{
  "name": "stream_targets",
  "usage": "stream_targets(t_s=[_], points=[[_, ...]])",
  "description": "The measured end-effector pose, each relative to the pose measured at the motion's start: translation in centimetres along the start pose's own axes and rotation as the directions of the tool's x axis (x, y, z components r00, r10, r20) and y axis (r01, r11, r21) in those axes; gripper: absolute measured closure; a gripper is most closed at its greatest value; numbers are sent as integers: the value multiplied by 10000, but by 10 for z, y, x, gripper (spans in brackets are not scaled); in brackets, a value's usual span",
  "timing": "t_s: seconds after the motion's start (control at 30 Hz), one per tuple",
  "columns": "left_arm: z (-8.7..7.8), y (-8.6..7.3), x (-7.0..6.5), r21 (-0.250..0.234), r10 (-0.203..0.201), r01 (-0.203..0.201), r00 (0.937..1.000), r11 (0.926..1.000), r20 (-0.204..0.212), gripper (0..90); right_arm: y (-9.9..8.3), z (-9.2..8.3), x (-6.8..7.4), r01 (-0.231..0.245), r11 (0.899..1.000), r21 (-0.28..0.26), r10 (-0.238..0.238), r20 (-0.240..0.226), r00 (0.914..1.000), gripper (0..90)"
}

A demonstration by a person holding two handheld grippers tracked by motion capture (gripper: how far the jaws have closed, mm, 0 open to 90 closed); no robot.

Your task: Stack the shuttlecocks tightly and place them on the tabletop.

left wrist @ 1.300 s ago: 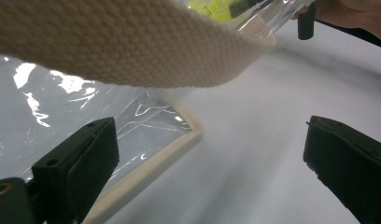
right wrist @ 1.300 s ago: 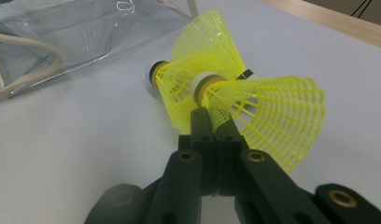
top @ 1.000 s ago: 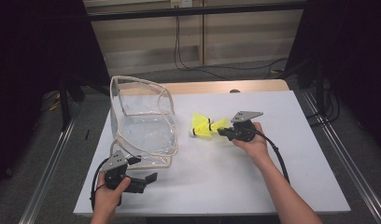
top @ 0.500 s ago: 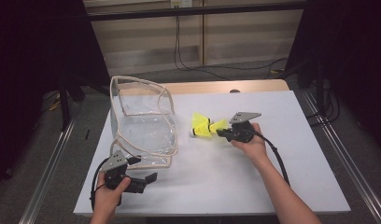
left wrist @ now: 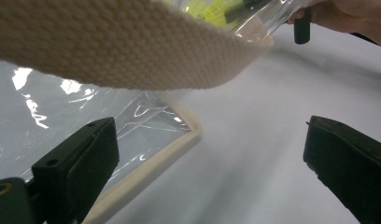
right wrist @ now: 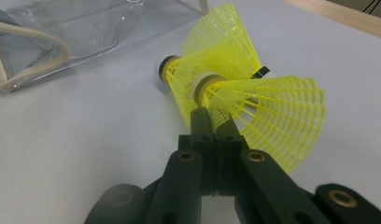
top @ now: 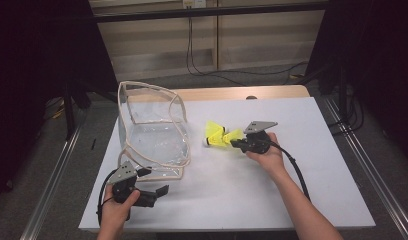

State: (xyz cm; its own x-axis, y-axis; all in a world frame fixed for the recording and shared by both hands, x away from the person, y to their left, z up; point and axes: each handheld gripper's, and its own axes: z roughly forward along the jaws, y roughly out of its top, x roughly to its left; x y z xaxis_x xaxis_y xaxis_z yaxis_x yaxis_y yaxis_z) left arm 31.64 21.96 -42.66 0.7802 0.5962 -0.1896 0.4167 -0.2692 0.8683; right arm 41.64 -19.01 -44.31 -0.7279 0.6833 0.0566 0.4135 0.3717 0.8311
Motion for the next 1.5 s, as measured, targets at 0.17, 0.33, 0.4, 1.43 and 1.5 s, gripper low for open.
stream_targets(t_s=[0.17, 0.33, 0.4, 1.43, 1.5], points=[[0, 0, 0, 20, 8, -8, 10000, 10000, 4, 36, 0, 1, 1, 16, 10000, 13, -15, -56, 10000, 900], [0, 0, 0, 28, 31, -31, 10000, 10000, 1, 36, 0, 3, 3, 7, 10000, 14, -7, -151, 9999, 900], [0, 0, 0, 9, 23, -23, 10000, 10000, 13, 36, 0, 3, 3, -20, 10000, -7, 20, -200, 9998, 900], [1, 0, 0, 66, 36, -36, 10000, 10000, 3, 36, -2, 10, 10, 87, 9999, 111, -83, -362, 9993, 900], [0, 0, 0, 86, 36, -37, 10000, 10000, 10, 36, -2, 10, 10, 67, 9999, 100, -63, -374, 9993, 900]])
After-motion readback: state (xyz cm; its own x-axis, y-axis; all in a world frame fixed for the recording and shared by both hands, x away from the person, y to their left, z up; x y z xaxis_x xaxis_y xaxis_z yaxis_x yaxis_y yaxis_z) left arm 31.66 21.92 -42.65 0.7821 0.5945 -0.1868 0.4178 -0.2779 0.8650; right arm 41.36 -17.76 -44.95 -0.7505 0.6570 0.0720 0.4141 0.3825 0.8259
